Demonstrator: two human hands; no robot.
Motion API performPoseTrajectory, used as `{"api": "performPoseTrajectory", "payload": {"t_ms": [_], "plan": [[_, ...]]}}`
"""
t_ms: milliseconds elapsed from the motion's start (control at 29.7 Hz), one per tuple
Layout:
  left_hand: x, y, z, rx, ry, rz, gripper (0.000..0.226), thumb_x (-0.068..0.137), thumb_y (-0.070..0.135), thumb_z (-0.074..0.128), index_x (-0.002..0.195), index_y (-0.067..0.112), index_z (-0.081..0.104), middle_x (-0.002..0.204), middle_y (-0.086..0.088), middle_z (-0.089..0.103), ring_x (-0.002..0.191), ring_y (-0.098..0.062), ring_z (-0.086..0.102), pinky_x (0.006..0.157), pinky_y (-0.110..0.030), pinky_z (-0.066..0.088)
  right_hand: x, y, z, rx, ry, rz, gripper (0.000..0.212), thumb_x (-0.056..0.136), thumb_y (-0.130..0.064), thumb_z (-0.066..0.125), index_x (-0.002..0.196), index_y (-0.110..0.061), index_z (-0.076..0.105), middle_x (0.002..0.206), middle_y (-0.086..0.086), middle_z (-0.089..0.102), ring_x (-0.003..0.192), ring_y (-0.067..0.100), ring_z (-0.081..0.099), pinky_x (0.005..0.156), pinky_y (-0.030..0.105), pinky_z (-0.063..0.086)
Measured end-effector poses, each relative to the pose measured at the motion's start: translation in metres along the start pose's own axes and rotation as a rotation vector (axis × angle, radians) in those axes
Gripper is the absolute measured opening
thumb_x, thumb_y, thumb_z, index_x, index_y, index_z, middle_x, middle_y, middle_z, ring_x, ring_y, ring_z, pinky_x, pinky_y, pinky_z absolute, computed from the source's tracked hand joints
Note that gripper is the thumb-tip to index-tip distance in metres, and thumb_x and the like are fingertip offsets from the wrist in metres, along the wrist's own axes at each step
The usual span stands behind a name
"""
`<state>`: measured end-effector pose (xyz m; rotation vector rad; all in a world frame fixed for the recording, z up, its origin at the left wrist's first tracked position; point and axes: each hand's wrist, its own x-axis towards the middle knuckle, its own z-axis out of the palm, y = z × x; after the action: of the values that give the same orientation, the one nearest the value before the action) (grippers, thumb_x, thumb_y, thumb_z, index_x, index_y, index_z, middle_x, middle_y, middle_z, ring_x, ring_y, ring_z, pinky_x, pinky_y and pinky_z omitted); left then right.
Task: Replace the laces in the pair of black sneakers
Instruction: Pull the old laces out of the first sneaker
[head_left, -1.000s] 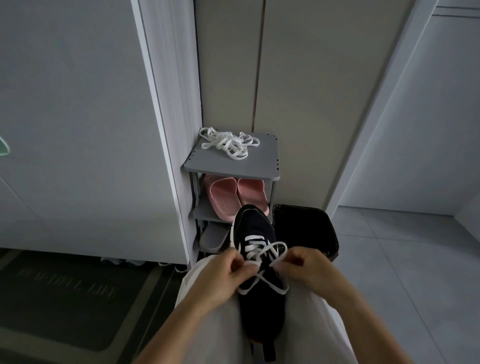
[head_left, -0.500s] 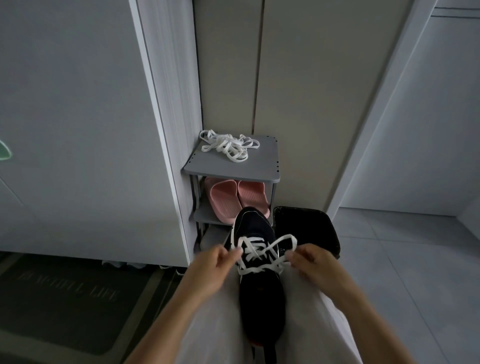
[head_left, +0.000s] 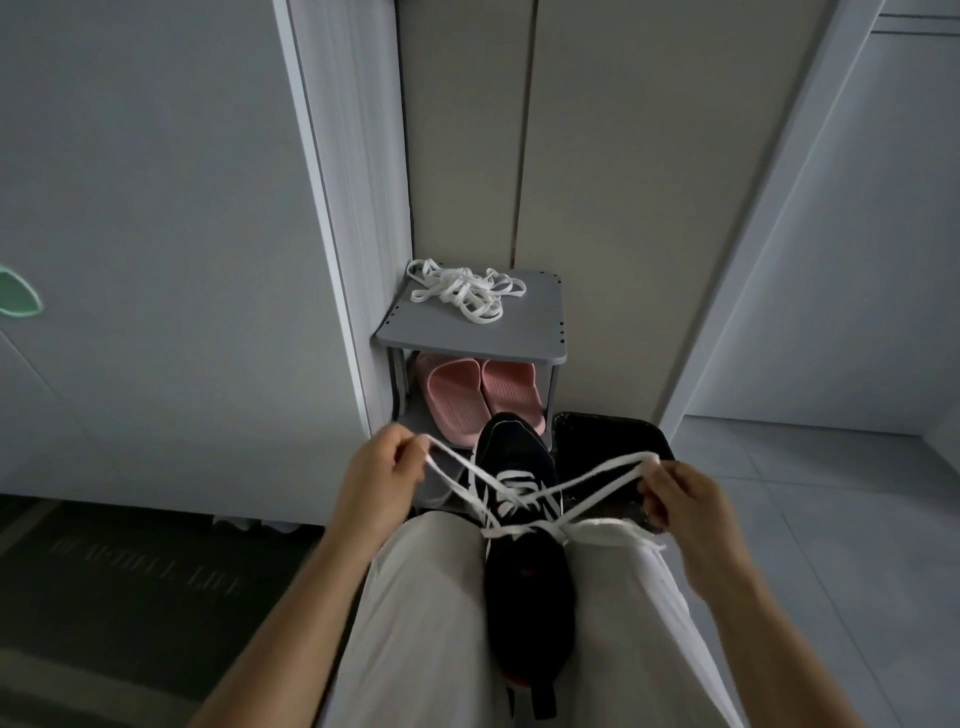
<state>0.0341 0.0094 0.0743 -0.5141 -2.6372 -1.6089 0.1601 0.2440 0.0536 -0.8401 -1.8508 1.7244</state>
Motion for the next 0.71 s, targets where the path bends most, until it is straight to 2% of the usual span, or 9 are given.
{"api": "performPoseTrajectory", "payload": {"t_ms": [101,168,235,370,437,504,605,639,706], "plan": [[-0.018,-0.003,0.026,0.202,-0.256,-0.104,0.032,0.092,0.044,0.046,0.081,0.015,0.051,0.074,0.000,0.057,0.070,-0.016,0.054,0.064,-0.030,0.039,-0.013,0.001,0.014,-0.212,-0.272,0.013,0.012,0.088,-0.013,0.060,0.080,-0.011,0.068,0.067,0.000,0.062,0.057,0.009,0.051,0.052,0.012,0.040],[-0.031,-0.008,0.041,0.323,-0.379,-0.093,0.040,0.091,0.052,0.043,0.085,0.014,0.054,0.074,0.002,0.058,0.071,-0.013,0.056,0.063,-0.028,0.040,-0.021,0.004,0.023,-0.346,-0.358,-0.030,0.006,0.083,-0.016,0.067,0.079,-0.018,0.070,0.069,-0.008,0.067,0.060,-0.001,0.058,0.060,0.009,0.041],[-0.036,-0.008,0.047,0.332,-0.370,-0.026,0.034,0.093,0.047,0.044,0.084,0.016,0.052,0.066,0.006,0.052,0.064,-0.010,0.051,0.058,-0.026,0.036,-0.023,0.002,0.029,-0.392,-0.386,-0.035,0.005,0.081,-0.020,0.070,0.076,-0.019,0.071,0.068,-0.009,0.068,0.062,-0.005,0.060,0.064,0.012,0.042],[-0.031,-0.003,0.052,0.231,-0.331,-0.027,0.022,0.094,0.034,0.050,0.080,0.016,0.048,0.064,0.007,0.049,0.066,-0.014,0.050,0.061,-0.027,0.035,-0.026,0.000,0.042,-0.420,-0.393,-0.062,0.020,0.084,-0.020,0.066,0.075,-0.002,0.066,0.064,0.001,0.060,0.060,0.008,0.054,0.063,0.023,0.043],[-0.028,-0.004,0.054,0.218,-0.326,-0.009,0.023,0.093,0.028,0.051,0.073,0.019,0.046,0.065,0.008,0.050,0.064,-0.011,0.049,0.061,-0.026,0.035,-0.026,0.002,0.045,-0.414,-0.332,-0.081,0.020,0.086,-0.016,0.063,0.072,-0.002,0.064,0.063,0.003,0.058,0.060,0.011,0.053,0.060,0.021,0.043],[-0.023,-0.004,0.047,0.104,-0.240,-0.030,0.028,0.094,0.019,0.050,0.067,0.021,0.044,0.063,0.007,0.049,0.058,-0.008,0.045,0.058,-0.026,0.033,-0.020,0.003,0.039,-0.281,-0.204,-0.062,0.021,0.088,-0.012,0.060,0.068,-0.007,0.061,0.060,0.004,0.057,0.053,0.008,0.052,0.050,0.014,0.040],[0.001,-0.004,0.005,-0.301,0.129,-0.240,0.026,0.095,0.015,0.045,0.070,0.016,0.048,0.060,-0.001,0.045,0.050,-0.013,0.037,0.048,-0.025,0.029,-0.001,-0.005,0.010,0.071,0.070,0.023,0.022,0.091,-0.008,0.055,0.069,-0.007,0.056,0.061,0.008,0.053,0.039,0.000,0.047,0.038,0.012,0.034],[0.009,-0.005,-0.011,-0.386,0.218,-0.270,0.025,0.096,0.016,0.044,0.072,0.015,0.049,0.059,-0.003,0.045,0.048,-0.012,0.036,0.044,-0.023,0.029,0.004,-0.008,0.001,0.123,0.110,0.037,0.021,0.092,-0.009,0.053,0.072,-0.008,0.057,0.063,0.007,0.054,0.039,-0.001,0.048,0.038,0.011,0.035],[0.014,-0.005,-0.028,-0.412,0.215,-0.283,0.024,0.097,0.021,0.045,0.075,0.013,0.052,0.059,-0.003,0.047,0.046,-0.011,0.036,0.038,-0.017,0.030,0.008,-0.010,-0.006,0.084,0.037,0.057,0.020,0.094,-0.012,0.051,0.077,-0.009,0.062,0.067,0.005,0.060,0.043,-0.001,0.051,0.042,0.011,0.039]]}}
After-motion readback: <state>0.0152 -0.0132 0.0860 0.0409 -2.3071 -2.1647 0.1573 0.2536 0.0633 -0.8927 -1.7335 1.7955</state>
